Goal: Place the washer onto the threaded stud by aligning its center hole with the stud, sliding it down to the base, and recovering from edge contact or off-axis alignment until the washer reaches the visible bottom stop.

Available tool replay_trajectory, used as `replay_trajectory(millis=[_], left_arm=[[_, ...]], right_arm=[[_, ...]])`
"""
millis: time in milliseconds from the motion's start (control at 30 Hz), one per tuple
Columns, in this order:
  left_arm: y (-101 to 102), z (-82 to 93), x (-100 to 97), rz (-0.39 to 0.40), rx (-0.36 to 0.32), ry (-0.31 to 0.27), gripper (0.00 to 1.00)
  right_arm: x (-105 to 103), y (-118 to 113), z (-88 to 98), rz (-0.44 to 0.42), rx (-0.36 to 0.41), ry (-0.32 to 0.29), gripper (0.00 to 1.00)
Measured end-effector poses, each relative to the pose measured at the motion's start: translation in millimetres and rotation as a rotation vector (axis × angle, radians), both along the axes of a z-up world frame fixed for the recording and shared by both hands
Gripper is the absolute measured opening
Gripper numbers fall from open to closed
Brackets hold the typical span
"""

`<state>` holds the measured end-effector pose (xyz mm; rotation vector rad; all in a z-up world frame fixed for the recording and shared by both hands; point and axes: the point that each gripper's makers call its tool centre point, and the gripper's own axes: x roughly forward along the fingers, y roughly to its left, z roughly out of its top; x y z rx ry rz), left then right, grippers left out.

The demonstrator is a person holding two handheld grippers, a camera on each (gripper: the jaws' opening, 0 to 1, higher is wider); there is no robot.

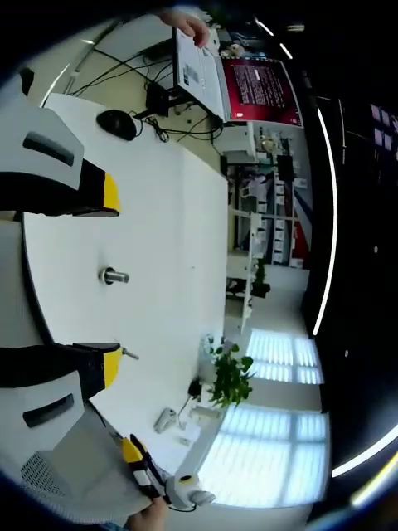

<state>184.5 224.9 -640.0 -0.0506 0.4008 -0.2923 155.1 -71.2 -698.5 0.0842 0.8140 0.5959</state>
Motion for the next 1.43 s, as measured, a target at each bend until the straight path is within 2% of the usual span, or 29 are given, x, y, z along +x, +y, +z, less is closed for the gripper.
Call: replay_trajectory(millis=[67,133,233,500,700,1433], left_arm=[[0.8,1.8,0.9,0.002,0.004,-0.014,0.6],[1.2,-3.5,0.3,0.007,0.009,0.013,0.6],[2.1,-5.1,-0.5,0.003,0.045,0.013,0.59],[3.7,-9.4,-2.1,0.002,0.051,0.04,0.53],[5.4,-8.0,-1.2,0.01,0.054,0.031,0.52],[7.7,-14.0,-3.0,0.009,0.065,0.058,0.49]], right_arm=[[0.6,-0.6,0.2,-0.006,0.0,-0.002,0.27],[2.6,-1.8,1.5,-0.021,0.005,-0.011,0.27],[0.4,-0.3,-0.2,0.0,-0.003,0.0,0.27],[-0.1,0.5,-1.4,0.006,-0.009,0.007,0.27],[1.1,-0.1,-0.7,-0.005,-0.006,0.001,0.27],[-0.4,1.3,-1.8,0.007,-0.009,0.01,0.27]])
